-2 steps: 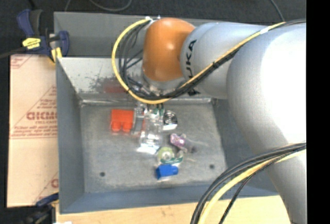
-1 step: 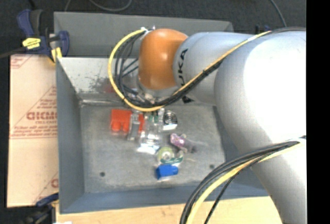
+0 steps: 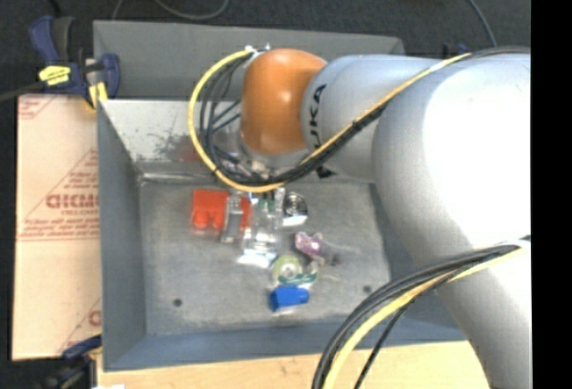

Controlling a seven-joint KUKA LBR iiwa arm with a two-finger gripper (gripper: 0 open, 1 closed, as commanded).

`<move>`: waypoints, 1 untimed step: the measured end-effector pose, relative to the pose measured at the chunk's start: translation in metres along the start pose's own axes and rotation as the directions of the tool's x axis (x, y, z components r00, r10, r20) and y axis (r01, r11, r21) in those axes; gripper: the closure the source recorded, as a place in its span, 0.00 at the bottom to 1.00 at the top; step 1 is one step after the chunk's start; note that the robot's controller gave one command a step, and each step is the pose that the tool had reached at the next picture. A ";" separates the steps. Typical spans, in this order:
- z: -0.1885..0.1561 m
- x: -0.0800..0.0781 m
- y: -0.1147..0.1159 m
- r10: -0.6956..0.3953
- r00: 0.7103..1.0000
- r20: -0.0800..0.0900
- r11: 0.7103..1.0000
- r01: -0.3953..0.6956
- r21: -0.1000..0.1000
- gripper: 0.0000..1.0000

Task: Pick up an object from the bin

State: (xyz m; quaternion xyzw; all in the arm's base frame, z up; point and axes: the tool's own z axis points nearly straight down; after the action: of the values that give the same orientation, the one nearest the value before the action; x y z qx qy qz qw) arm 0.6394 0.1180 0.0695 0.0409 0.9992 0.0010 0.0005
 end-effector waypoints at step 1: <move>0.000 0.000 0.000 0.001 1.000 0.000 1.000 -0.001 -0.001 1.00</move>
Offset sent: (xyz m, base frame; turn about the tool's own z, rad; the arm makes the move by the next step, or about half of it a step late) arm 0.0000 0.0000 0.0000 0.0000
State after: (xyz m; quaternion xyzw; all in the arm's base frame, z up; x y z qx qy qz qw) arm 0.6393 0.1182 0.0694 0.0411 0.9992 0.0014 0.0002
